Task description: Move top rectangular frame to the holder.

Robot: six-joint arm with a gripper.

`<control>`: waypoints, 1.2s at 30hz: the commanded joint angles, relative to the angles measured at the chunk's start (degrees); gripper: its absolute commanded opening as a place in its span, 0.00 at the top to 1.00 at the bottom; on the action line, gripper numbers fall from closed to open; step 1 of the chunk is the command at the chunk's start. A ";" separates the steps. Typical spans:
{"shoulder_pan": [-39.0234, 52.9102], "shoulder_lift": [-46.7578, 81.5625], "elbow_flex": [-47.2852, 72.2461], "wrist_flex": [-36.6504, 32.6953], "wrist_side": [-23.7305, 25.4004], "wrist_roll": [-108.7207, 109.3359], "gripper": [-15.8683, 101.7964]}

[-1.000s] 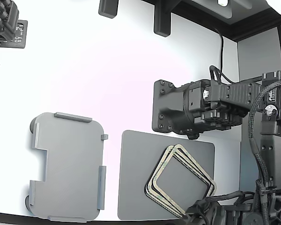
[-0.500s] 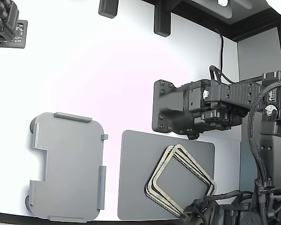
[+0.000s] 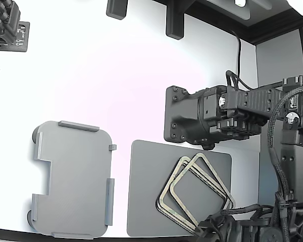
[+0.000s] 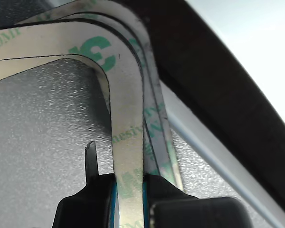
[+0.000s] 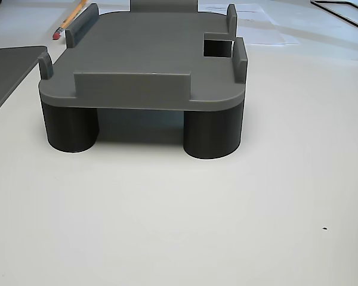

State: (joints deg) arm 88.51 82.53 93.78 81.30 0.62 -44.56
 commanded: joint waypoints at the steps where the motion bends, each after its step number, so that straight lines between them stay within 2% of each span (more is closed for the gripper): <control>1: -0.35 1.67 -1.67 -0.09 1.58 0.44 0.95; 6: -0.44 1.32 -3.87 1.14 2.02 -0.18 0.96; 12: -0.79 0.44 -10.99 6.86 2.99 -0.97 0.96; 16: -2.02 -0.62 -18.11 11.95 3.96 0.62 0.96; 19: -2.20 -2.11 -25.05 13.54 6.77 8.96 0.96; 25: -4.31 -3.87 -32.34 13.54 21.09 25.66 0.96; 29: -5.54 -4.13 -33.05 13.54 37.79 45.44 0.96; 30: -6.33 -4.22 -32.87 13.54 40.61 49.66 0.96; 36: -12.83 -3.78 -31.38 13.54 47.11 73.39 0.96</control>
State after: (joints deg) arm 78.66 76.82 63.02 94.31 44.03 11.43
